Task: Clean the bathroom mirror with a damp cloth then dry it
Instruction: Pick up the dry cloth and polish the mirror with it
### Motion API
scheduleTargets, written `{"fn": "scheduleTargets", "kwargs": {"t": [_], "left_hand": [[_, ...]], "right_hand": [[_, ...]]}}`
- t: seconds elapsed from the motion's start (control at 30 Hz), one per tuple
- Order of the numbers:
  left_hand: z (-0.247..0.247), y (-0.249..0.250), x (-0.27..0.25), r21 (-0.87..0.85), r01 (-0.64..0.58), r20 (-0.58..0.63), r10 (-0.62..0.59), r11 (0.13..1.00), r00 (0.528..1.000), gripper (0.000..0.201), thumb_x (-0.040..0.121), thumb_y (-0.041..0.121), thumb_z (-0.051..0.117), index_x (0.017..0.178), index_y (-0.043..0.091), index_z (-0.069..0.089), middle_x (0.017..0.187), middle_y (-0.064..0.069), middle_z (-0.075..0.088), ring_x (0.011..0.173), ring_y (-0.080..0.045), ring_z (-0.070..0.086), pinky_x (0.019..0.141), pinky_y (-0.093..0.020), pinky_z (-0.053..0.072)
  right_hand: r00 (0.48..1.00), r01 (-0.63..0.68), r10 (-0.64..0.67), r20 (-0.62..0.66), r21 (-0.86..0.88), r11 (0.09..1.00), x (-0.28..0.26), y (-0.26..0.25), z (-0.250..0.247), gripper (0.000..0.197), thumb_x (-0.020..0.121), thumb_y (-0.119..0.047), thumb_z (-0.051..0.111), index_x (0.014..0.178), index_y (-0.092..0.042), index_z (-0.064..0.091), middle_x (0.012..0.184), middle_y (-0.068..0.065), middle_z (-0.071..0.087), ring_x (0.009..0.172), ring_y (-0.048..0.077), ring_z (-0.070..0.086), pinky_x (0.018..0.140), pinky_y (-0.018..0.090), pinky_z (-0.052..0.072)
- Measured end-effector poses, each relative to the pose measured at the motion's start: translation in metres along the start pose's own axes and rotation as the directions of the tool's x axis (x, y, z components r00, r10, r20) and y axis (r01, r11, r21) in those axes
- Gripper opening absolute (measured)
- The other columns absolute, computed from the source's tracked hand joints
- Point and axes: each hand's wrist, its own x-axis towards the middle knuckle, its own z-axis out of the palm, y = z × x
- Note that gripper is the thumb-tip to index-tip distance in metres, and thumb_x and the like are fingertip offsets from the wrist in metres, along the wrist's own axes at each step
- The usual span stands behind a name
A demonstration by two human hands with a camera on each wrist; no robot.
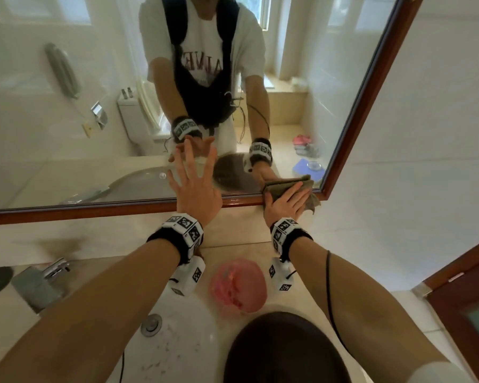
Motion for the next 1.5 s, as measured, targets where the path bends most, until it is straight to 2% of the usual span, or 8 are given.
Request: {"fn": "scheduleTargets", "kwargs": {"t": [0.27, 0.57, 0.67, 0.77, 0.93, 1.13, 1.37, 1.5], "left_hand": [[0.015, 0.05, 0.008, 0.027, -0.035, 0.016, 0.035, 0.999, 0.999, 0.097, 0.078, 0.02, 0.057, 0.157, 0.034, 0.004, 0.164, -0.018, -0.012, 0.15, -0.044, -0.008, 0.113, -0.072, 0.011], [-0.005, 0.03, 0.011, 0.019, 0.0, -0.023, 0.0, 1.0, 1.0, 0.105, 0.079, 0.019, 0.057, 0.154, 0.04, -0.013, 0.163, -0.018, -0.015, 0.15, -0.042, -0.01, 0.112, -0.073, 0.012], [-0.024, 0.021, 0.014, -0.021, 0.0, -0.014, -0.001, 1.0, 1.0, 0.083, 0.082, 0.043, 0.03, 0.157, 0.034, -0.006, 0.163, -0.019, -0.014, 0.15, -0.042, -0.01, 0.114, -0.072, 0.008], [-0.04, 0.006, 0.016, -0.021, 0.018, -0.017, -0.019, 1.0, 1.0, 0.083, 0.079, 0.051, 0.015, 0.158, 0.031, -0.003, 0.163, -0.018, -0.016, 0.15, -0.041, -0.011, 0.115, -0.07, 0.007], [-0.053, -0.034, 0.018, 0.017, 0.049, -0.084, -0.047, 0.999, 0.995, 0.104, 0.08, 0.02, 0.059, 0.156, 0.031, -0.012, 0.163, -0.017, -0.017, 0.15, -0.041, -0.009, 0.114, -0.07, 0.013], [-0.067, -0.085, 0.013, 0.066, 0.112, -0.086, -0.106, 0.992, 0.991, 0.106, 0.079, 0.023, 0.059, 0.155, 0.032, -0.014, 0.163, -0.018, -0.017, 0.15, -0.041, -0.01, 0.115, -0.069, 0.012], [-0.067, -0.126, 0.002, 0.063, 0.146, -0.073, -0.141, 0.987, 0.987, 0.108, 0.076, 0.02, 0.058, 0.155, 0.032, -0.015, 0.163, -0.018, -0.016, 0.15, -0.042, -0.009, 0.113, -0.07, 0.014], [-0.062, -0.133, -0.001, 0.045, 0.153, -0.047, -0.151, 0.987, 0.987, 0.107, 0.077, 0.019, 0.056, 0.154, 0.033, -0.017, 0.162, -0.018, -0.018, 0.15, -0.042, -0.011, 0.114, -0.07, 0.012]], "right_hand": [[0.998, 0.056, -0.058, 0.014, 0.089, 0.994, 0.018, 0.037, -0.025, 0.093, 0.093, -0.059, 0.041, 0.151, -0.01, -0.012, 0.16, 0.017, -0.011, 0.148, 0.029, -0.006, 0.12, 0.045, 0.002], [0.98, 0.086, -0.05, -0.192, 0.181, 0.98, 0.04, -0.016, -0.044, 0.09, 0.089, -0.065, 0.024, 0.152, -0.005, 0.001, 0.159, 0.023, -0.002, 0.147, 0.037, -0.001, 0.118, 0.052, 0.013], [0.946, 0.186, -0.15, -0.288, 0.103, 0.977, 0.041, -0.041, -0.053, 0.084, 0.091, -0.062, 0.024, 0.152, -0.006, 0.009, 0.158, 0.024, 0.006, 0.146, 0.041, 0.005, 0.115, 0.058, 0.016], [0.886, 0.278, -0.264, -0.38, -0.02, 0.96, 0.046, -0.08, -0.063, 0.079, 0.092, -0.059, 0.033, 0.152, -0.01, 0.016, 0.156, 0.024, 0.018, 0.143, 0.042, 0.017, 0.109, 0.062, 0.024], [0.785, 0.427, -0.462, -0.413, -0.18, 0.886, 0.031, -0.15, -0.066, 0.075, 0.093, -0.061, 0.032, 0.151, -0.016, 0.017, 0.156, 0.022, 0.022, 0.143, 0.044, 0.02, 0.108, 0.064, 0.021], [0.688, 0.64, -0.681, -0.251, -0.23, 0.733, -0.007, -0.183, -0.037, 0.074, 0.093, -0.061, 0.034, 0.153, -0.024, 0.01, 0.159, 0.018, 0.011, 0.145, 0.041, 0.006, 0.108, 0.066, 0.009], [0.403, 0.863, -0.91, 0.098, -0.371, 0.342, -0.044, -0.179, 0.009, 0.064, 0.095, -0.051, 0.038, 0.151, -0.032, 0.014, 0.16, 0.006, 0.017, 0.145, 0.031, 0.004, 0.105, 0.064, 0.026], [0.286, 0.916, -0.907, 0.309, -0.366, 0.164, -0.04, -0.158, 0.011, 0.085, 0.089, -0.031, 0.058, 0.152, -0.036, 0.002, 0.162, -0.003, -0.002, 0.147, 0.025, -0.004, 0.107, 0.061, 0.027]]}}
